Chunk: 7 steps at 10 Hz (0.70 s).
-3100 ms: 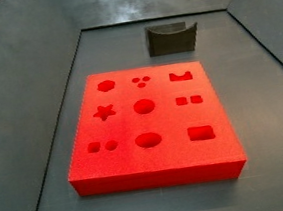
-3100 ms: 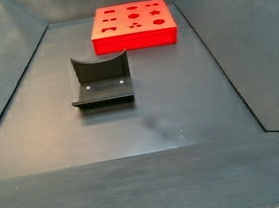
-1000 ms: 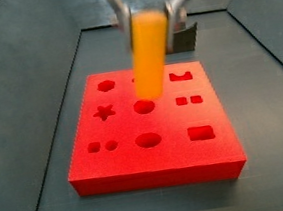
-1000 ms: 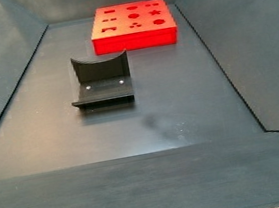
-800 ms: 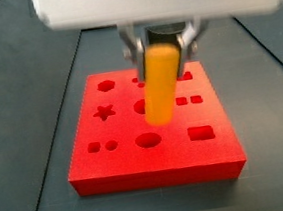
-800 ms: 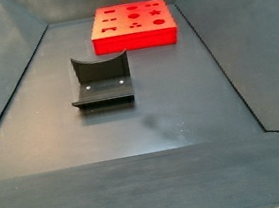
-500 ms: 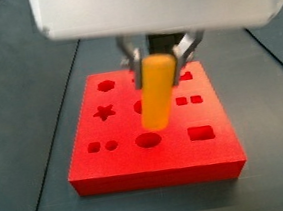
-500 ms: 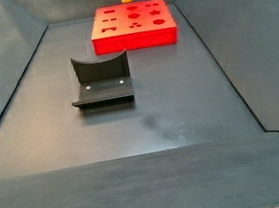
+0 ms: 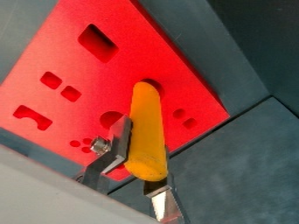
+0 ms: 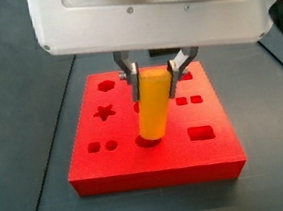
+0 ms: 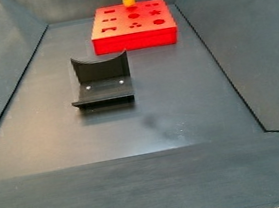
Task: Pick up the oval object. Move up. Place the oval object on the fixture. Regrasp the oval object. Move to above the board. Insert the oval object.
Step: Insert the oval object.
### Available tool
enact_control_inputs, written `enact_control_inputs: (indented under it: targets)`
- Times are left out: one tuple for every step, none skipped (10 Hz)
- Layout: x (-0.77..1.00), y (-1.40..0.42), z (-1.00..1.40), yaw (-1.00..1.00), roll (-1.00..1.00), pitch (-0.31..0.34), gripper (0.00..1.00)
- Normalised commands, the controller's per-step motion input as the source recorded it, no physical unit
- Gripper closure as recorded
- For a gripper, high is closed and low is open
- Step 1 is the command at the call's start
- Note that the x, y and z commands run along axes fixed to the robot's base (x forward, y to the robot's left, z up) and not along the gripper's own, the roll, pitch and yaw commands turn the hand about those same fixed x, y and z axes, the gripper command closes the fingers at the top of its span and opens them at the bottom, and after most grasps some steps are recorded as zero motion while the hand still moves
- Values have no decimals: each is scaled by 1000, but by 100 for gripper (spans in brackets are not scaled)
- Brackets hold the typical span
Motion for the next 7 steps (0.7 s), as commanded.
enact_control_inputs:
  targets:
    - [0,-29,-217,0,0,0,100]
    - [0,-17,-200,0,0,0,100]
    - [0,-9,-186,0,0,0,100]
    - [0,-3,-234,0,0,0,100]
    - [0,-43,-300,0,0,-16,100]
    - [-46,-51,-394,0,0,-61,100]
    - [-71,-23,-351,0,0,-53,100]
